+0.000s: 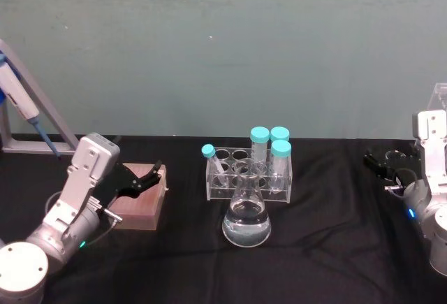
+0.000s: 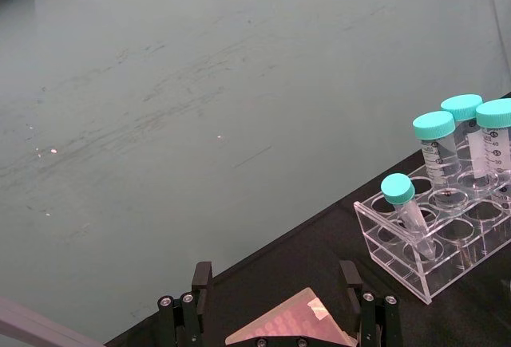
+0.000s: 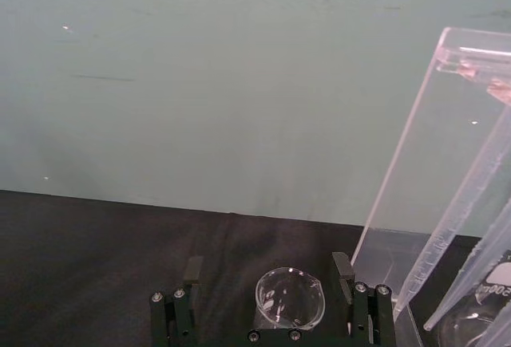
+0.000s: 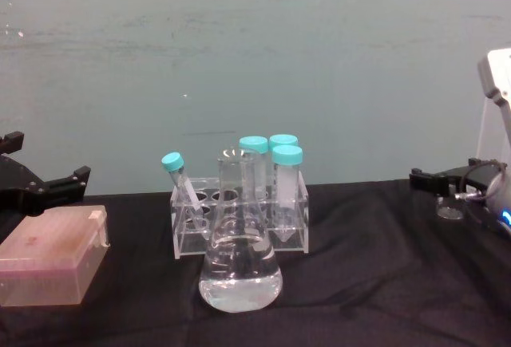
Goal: Place the experimental apparatus aside using one hand.
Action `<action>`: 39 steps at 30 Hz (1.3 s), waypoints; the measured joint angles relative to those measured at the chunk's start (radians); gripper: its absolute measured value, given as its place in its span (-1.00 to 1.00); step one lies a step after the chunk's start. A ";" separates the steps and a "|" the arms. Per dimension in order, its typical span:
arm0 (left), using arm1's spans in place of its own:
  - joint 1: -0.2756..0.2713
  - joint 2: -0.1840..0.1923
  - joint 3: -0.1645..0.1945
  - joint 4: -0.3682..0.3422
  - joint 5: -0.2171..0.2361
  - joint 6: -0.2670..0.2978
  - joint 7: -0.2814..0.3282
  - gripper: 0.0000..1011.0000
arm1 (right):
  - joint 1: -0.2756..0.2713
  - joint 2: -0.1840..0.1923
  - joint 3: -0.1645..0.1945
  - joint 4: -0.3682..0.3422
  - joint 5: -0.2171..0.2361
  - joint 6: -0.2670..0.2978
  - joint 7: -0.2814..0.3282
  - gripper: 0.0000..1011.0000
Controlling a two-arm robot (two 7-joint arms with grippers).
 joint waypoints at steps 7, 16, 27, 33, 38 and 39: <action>0.000 0.000 0.000 0.000 0.000 0.000 0.000 0.98 | -0.025 0.009 -0.007 -0.049 -0.013 -0.019 0.024 0.98; 0.000 0.000 0.000 0.000 0.000 0.000 0.000 0.98 | -0.081 0.028 -0.032 -0.166 -0.035 -0.043 0.073 0.98; 0.000 0.000 0.000 0.000 0.000 0.000 0.000 0.98 | -0.152 0.089 -0.076 -0.332 0.004 -0.034 0.254 0.98; 0.000 0.000 0.000 0.000 0.000 0.000 0.000 0.98 | -0.200 0.124 -0.083 -0.425 0.046 -0.019 0.313 0.98; 0.000 0.000 0.000 0.000 0.000 0.000 0.000 0.98 | -0.232 0.156 -0.092 -0.489 0.087 -0.007 0.375 0.98; 0.000 0.000 0.000 0.000 0.000 0.000 0.000 0.98 | -0.235 0.160 -0.094 -0.495 0.093 -0.006 0.387 0.98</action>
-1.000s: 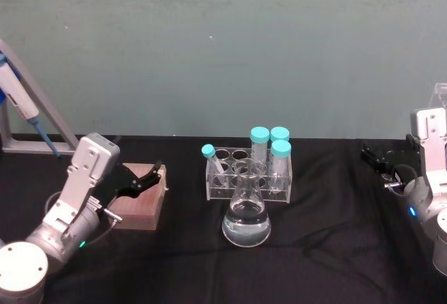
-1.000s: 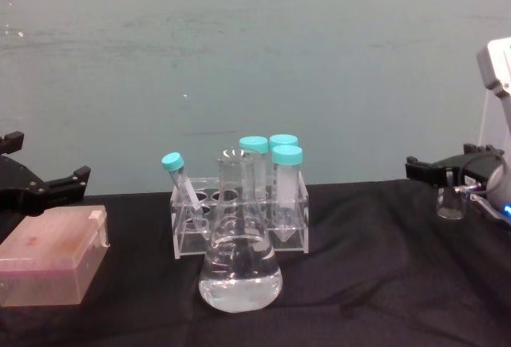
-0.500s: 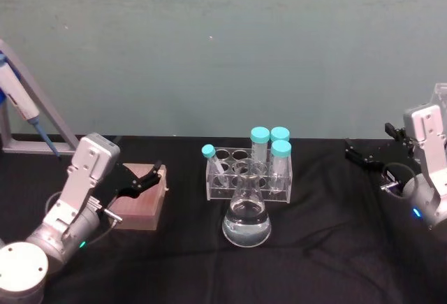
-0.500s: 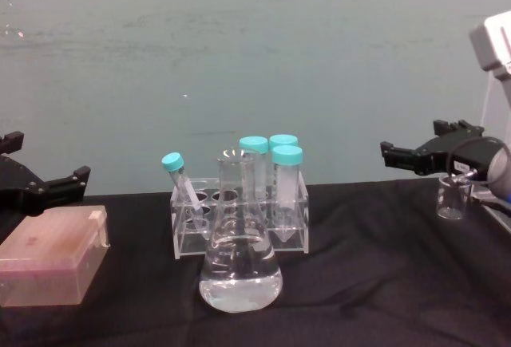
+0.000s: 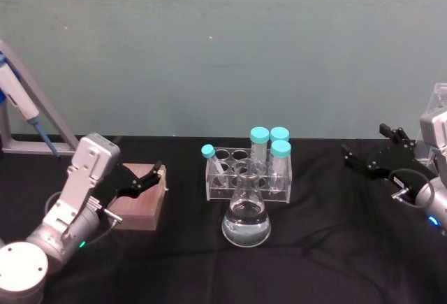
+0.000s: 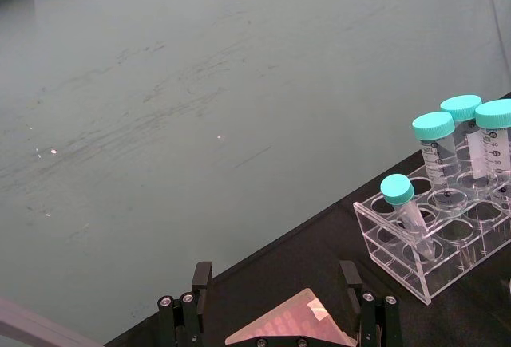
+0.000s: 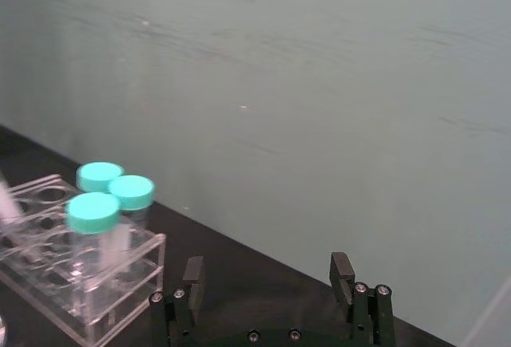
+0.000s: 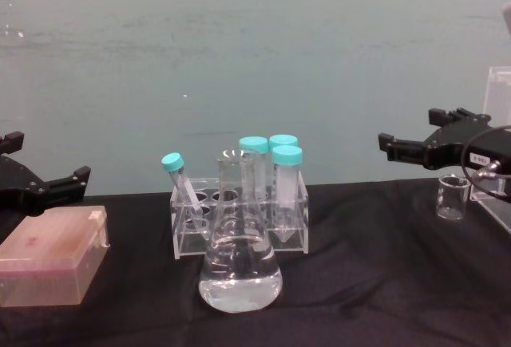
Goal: Place the experimental apparatus aside using one hand.
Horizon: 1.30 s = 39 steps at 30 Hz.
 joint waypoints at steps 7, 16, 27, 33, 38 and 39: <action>0.000 0.000 0.000 0.000 0.000 0.000 0.000 0.98 | -0.006 0.034 -0.029 -0.007 0.051 -0.029 0.112 0.98; 0.000 0.000 0.000 0.000 0.000 0.000 0.000 0.98 | 0.018 0.056 -0.061 0.025 0.125 -0.052 0.235 0.98; 0.000 0.000 0.000 0.000 0.000 0.000 0.000 0.98 | 0.060 0.069 -0.115 0.072 0.160 -0.063 0.331 0.98; 0.000 0.000 0.000 0.000 0.000 0.000 0.000 0.98 | 0.098 0.067 -0.150 0.118 0.181 -0.071 0.392 0.98; 0.000 0.000 0.000 0.000 0.000 0.000 0.000 0.98 | 0.135 0.053 -0.180 0.176 0.196 -0.084 0.440 0.98; 0.000 0.000 0.000 0.000 0.000 0.000 0.000 0.98 | 0.142 0.050 -0.185 0.184 0.198 -0.087 0.447 0.98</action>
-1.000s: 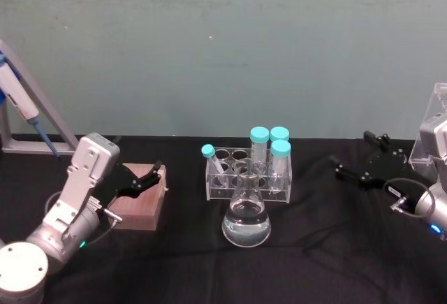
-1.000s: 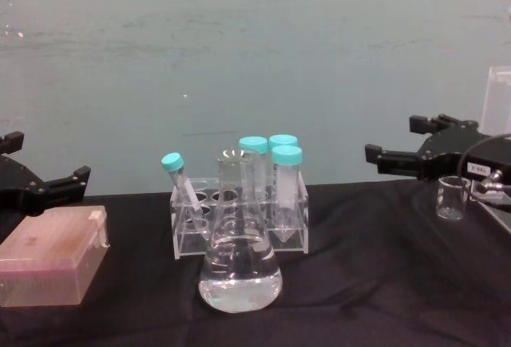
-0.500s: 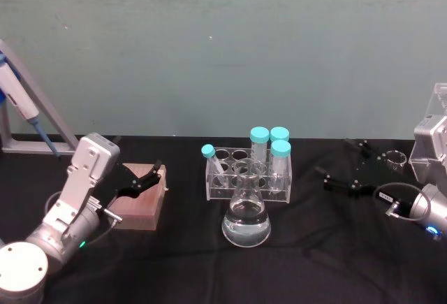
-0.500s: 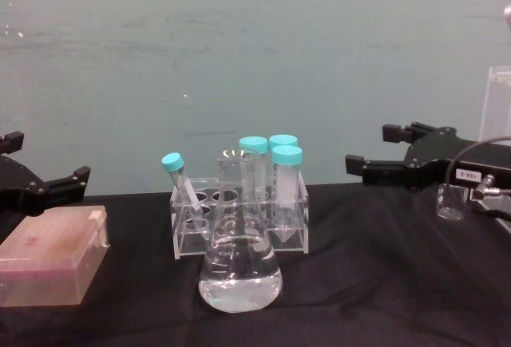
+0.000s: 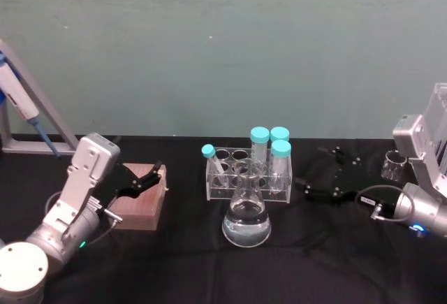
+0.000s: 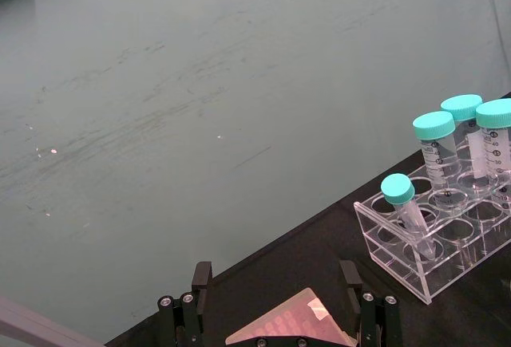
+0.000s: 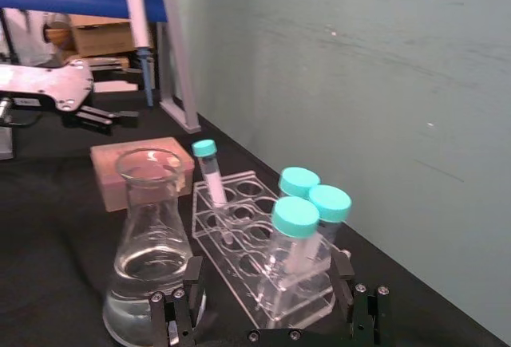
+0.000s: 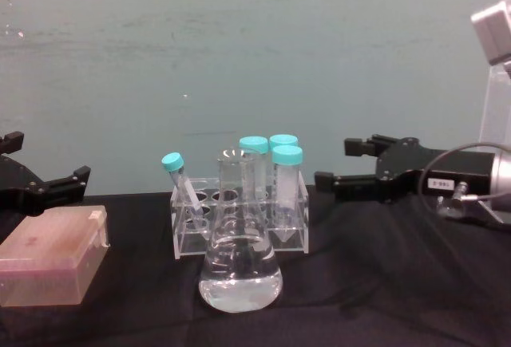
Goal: Place the experimental apparatus aside using one hand.
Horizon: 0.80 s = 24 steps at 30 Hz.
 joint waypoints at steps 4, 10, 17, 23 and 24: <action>0.000 0.000 0.000 0.000 0.000 0.000 0.000 0.98 | 0.018 -0.009 -0.018 0.024 0.008 -0.015 0.024 0.98; 0.000 0.000 0.000 0.000 0.000 0.000 0.000 0.98 | 0.037 -0.017 -0.041 0.044 0.021 -0.036 0.048 0.98; 0.000 0.000 0.000 0.000 0.000 0.000 0.000 0.98 | 0.049 -0.023 -0.064 0.052 0.036 -0.048 0.072 0.98; 0.000 0.000 0.000 0.000 0.000 0.000 0.000 0.98 | 0.058 -0.027 -0.089 0.062 0.047 -0.056 0.095 0.98; 0.000 0.000 0.000 0.000 0.000 0.000 0.000 0.98 | 0.060 -0.028 -0.091 0.063 0.047 -0.057 0.096 0.98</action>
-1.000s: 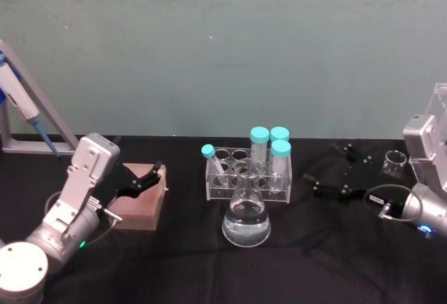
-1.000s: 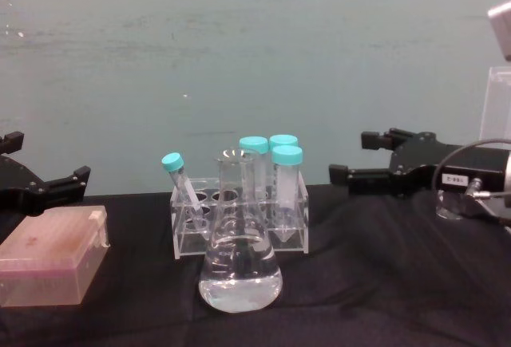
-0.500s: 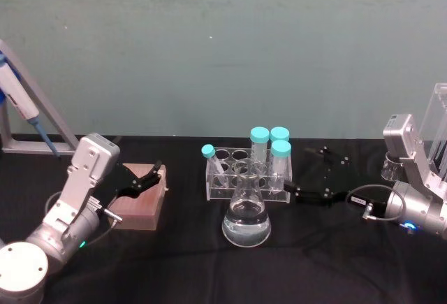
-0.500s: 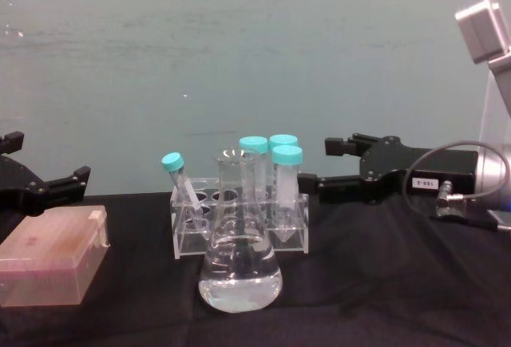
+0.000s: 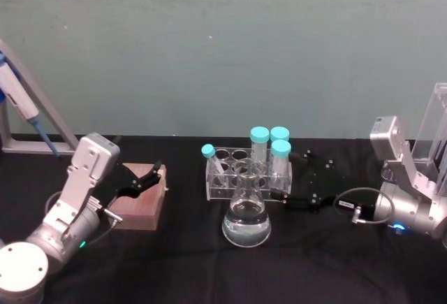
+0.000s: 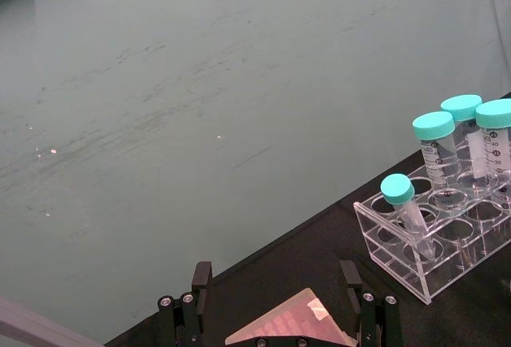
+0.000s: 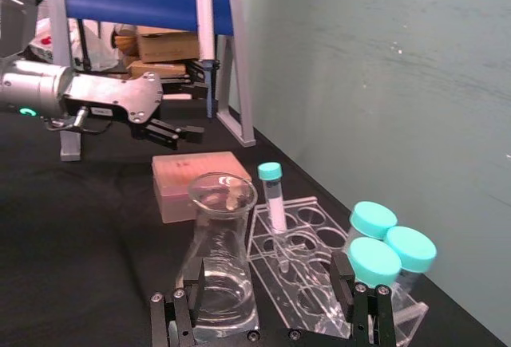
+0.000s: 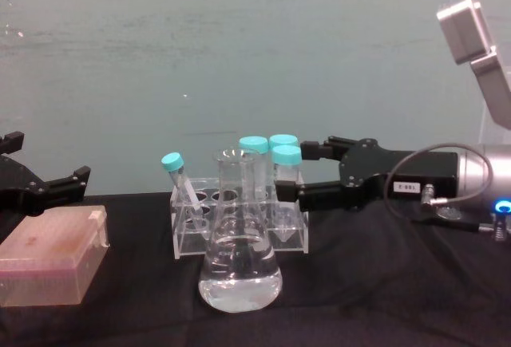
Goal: Place the experimental apparatus aside using one hand.
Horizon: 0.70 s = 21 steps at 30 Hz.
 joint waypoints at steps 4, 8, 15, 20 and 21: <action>0.000 0.000 0.000 0.000 0.000 0.000 0.000 0.98 | 0.006 -0.003 -0.015 0.006 0.006 -0.003 0.009 0.98; 0.000 0.000 0.000 0.000 0.000 0.000 0.000 0.98 | 0.014 -0.008 -0.027 0.013 0.012 -0.006 0.015 0.98; 0.000 0.000 0.000 0.000 0.000 0.000 0.000 0.98 | 0.031 -0.021 -0.055 0.030 0.022 -0.014 0.026 0.98; 0.000 0.000 0.000 0.000 0.000 0.000 0.000 0.98 | 0.042 -0.032 -0.067 0.043 0.032 -0.021 0.033 0.98; 0.000 0.000 0.000 0.000 0.000 0.000 0.000 0.98 | 0.044 -0.034 -0.071 0.045 0.036 -0.022 0.034 0.98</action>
